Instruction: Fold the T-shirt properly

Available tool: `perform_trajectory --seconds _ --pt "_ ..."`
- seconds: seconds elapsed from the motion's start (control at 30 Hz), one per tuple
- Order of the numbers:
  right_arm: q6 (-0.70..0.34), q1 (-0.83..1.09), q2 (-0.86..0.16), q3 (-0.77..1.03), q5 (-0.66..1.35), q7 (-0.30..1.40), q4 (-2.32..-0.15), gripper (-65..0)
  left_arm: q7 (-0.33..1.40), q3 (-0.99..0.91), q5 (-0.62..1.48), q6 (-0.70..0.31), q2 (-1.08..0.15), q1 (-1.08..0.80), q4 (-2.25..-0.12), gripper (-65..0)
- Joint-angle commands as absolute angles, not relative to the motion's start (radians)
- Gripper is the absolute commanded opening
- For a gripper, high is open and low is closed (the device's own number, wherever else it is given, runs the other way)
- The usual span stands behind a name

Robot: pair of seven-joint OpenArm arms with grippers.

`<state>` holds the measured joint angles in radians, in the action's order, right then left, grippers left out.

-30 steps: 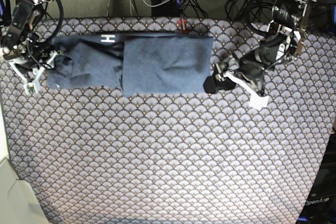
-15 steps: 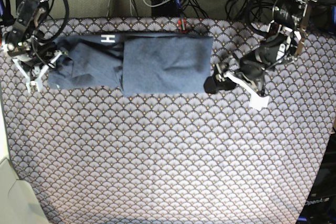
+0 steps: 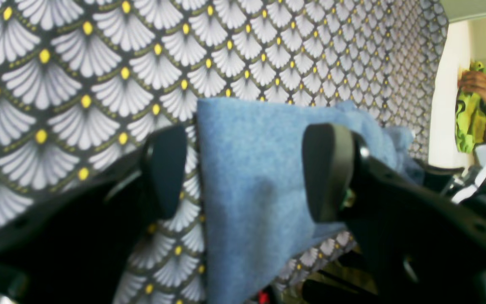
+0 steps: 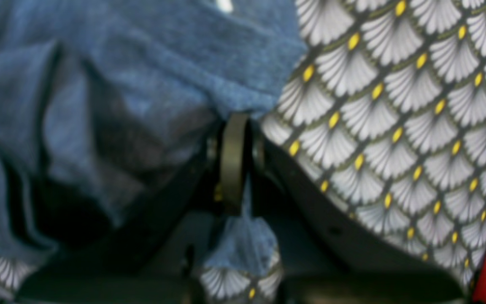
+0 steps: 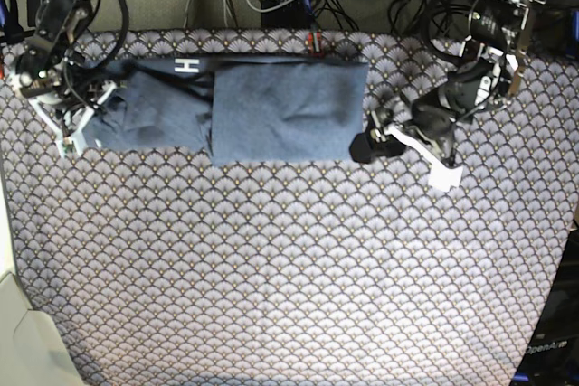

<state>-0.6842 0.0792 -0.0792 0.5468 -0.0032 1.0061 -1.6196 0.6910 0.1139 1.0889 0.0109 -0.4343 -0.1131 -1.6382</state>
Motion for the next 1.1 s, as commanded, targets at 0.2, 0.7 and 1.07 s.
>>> perform_trajectory --seconds 0.2,0.7,1.07 --pt "-0.698 0.065 -0.091 0.549 0.001 1.029 -1.764 -65.0 0.677 0.107 1.106 0.004 -0.447 -0.102 -1.65 -22.4" --pt "-0.698 0.071 -0.101 0.547 0.065 1.107 -1.81 -65.0 0.677 0.107 1.106 0.004 -0.447 -0.108 -1.65 -22.4" --pt "-0.698 0.071 -0.137 0.562 0.177 1.211 -1.77 -28.8 0.677 0.107 1.106 0.004 -0.453 -0.108 -1.656 -22.4"
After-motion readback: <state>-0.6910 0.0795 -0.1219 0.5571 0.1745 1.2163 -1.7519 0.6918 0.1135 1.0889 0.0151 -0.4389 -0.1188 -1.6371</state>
